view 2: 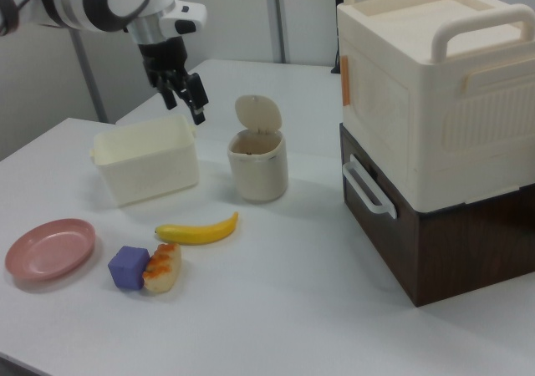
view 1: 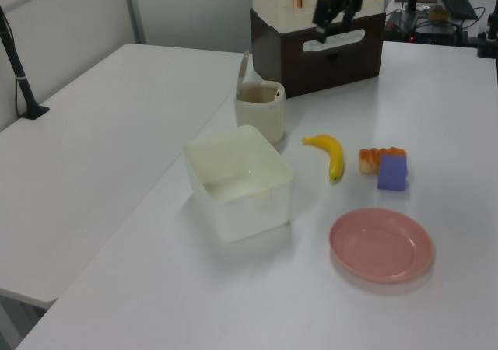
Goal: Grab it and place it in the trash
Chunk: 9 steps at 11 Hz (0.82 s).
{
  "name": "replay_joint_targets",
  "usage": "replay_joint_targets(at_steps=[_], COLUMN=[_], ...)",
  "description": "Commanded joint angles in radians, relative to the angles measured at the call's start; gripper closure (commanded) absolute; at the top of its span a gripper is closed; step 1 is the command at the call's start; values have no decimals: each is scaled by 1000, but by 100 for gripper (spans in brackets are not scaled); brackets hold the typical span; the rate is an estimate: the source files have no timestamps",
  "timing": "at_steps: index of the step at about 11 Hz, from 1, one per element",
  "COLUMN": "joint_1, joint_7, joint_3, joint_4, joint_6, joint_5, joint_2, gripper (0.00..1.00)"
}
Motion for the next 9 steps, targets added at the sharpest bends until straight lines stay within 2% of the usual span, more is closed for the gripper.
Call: replay_joint_targets(at_steps=[1,4,6,9], joint_1=[5,4,4,4], joint_7=[-107,-112,-167,-210], joint_3=[2,-7,-7,-7], joint_4=[-97,-139,-143,-156], joint_6=[-110,-131,-134,-168], joint_5=[-29,-43,-83,-106], joint_2=[-131,-205,-208,-210], gripper=[0,0,0,0])
